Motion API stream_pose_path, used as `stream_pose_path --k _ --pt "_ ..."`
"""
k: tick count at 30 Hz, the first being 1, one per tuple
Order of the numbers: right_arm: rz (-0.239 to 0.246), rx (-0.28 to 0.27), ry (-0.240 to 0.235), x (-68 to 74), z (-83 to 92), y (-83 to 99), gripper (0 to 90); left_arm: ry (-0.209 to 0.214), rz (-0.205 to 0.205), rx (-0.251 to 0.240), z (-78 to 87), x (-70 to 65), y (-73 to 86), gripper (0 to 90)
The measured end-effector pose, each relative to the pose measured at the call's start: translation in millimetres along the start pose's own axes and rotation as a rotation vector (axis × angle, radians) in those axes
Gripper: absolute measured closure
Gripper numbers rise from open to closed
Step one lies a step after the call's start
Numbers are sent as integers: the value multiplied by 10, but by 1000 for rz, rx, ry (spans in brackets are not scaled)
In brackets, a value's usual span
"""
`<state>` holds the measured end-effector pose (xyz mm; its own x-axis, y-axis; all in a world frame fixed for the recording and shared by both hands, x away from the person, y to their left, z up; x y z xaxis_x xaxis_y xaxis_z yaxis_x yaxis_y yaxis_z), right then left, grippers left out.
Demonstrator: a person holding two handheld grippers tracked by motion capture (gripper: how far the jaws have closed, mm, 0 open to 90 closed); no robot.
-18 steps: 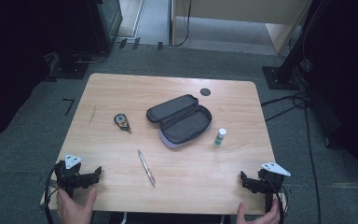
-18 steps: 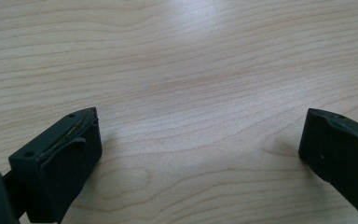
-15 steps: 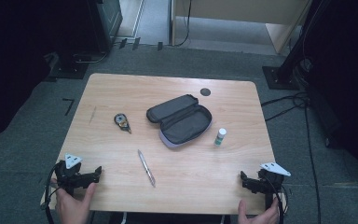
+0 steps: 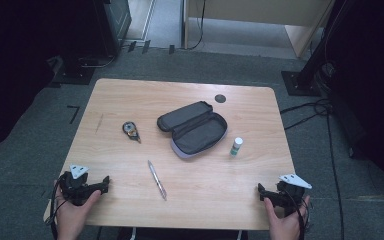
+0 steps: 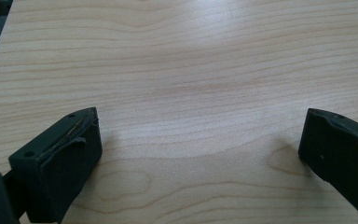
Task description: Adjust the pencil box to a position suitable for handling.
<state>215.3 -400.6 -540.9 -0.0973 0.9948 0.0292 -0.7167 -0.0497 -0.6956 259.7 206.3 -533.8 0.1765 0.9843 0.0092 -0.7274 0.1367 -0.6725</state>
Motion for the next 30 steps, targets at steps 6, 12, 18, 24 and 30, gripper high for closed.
stream_pose_path --k 6,12,18,24,30 --pt "1 0 0 0 0 0 0 4 -3 -1 1 3 3 0" --pt "0 1 0 0 1 1 0 3 -3 -2 1 3 3 0" --pt "0 0 0 0 0 1 0 4 -3 -1 1 3 3 0" --pt "1 0 0 0 0 0 0 -13 16 16 28 33 3 3" --pt "0 0 0 0 0 0 0 -38 46 16 78 65 -17 40"
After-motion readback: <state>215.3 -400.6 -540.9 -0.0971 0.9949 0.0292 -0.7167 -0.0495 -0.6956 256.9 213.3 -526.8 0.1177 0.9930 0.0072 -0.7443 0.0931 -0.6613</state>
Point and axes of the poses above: each handheld gripper's, and its own axes: z roughly backward along the jaws, y roughly out of its underside, x roughly to its left, the point moved 2 cm from there along -z, roughly forward along the jaws, and after that the axes turned 1 degree about x, right-handed, at the moved point
